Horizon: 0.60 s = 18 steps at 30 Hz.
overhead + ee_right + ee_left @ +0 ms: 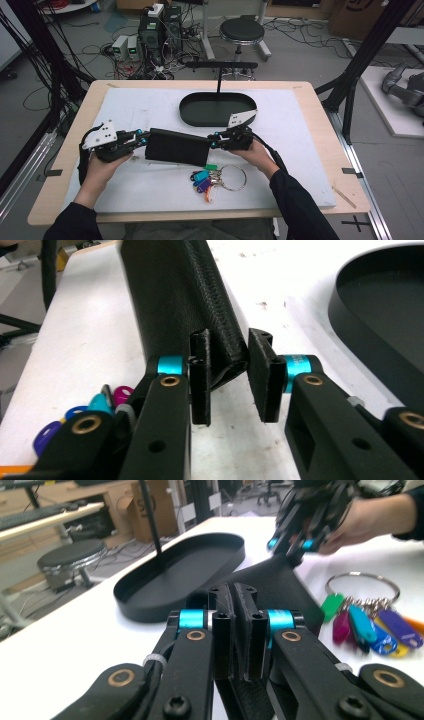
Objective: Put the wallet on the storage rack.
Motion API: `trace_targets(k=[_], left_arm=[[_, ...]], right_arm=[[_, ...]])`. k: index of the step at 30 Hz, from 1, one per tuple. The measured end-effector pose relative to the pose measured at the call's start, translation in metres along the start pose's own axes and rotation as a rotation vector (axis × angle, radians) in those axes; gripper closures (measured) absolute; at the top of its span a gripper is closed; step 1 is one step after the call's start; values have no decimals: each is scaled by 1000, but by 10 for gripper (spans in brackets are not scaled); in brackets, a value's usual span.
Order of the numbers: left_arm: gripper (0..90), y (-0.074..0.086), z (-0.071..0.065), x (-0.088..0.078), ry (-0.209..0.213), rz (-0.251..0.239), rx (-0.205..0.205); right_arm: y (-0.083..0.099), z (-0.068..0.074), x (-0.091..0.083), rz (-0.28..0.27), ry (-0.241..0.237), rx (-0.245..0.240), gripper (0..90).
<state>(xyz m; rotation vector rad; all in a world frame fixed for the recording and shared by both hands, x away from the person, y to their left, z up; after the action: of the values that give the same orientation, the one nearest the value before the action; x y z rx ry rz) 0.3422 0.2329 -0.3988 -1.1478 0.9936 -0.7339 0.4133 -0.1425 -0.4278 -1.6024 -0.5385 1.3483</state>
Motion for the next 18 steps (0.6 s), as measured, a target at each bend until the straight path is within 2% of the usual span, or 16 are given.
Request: trace_targets(k=[3,4,5,6,7,8,10,11,12,14,16,17,18], left_arm=[[843,3,0,-2,12,10,-15],[843,4,0,-1,13,21,-23],[817,6,-1,-1,8,43,-26],[768,6,-2,0,-1,50,-27],[667,7,-1,0,-20,61,-34],[667,8,-1,0,-26,66,-41],[589,9,3,-1,-33,61,-68],[491,10,5,0,-26,58,-89],[463,12,9,0,-24,68,-104],[448,17,14,3,-6,71,-139],[400,24,20,10,47,91,-188],[399,27,21,14,60,112,-191],[397,27,21,14,60,112,-191]], right_arm=[[-7,12,0,-31,-7,-43,777],[-7,12,0,-31,-7,-43,777],[-9,16,0,-35,10,-63,779],[-10,19,0,-37,17,-79,782],[-11,21,-2,-34,9,-88,783],[-11,21,-2,-34,9,-88,783],[-11,24,-3,-33,14,-107,784],[-12,27,-4,-37,12,-133,785],[-13,28,-5,-36,7,-143,785],[-13,29,-5,-38,6,-150,786],[-13,31,-6,-41,-2,-165,786],[-13,31,-6,-40,-10,-164,786],[-13,31,-6,-40,-10,-164,786]])
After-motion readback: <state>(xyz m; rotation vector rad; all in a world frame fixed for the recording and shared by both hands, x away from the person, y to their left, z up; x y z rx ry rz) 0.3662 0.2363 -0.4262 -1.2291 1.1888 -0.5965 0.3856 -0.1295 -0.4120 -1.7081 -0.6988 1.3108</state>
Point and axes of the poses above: each handheld gripper's, and its own axes: x roughly forward along the jaws, y roughly out of its underside, z roughly to its left, the point moved 2 cm from there along x, roughly forward along the jaws, and after that the axes turned 9 degrees about y, right-handed, at the moved point
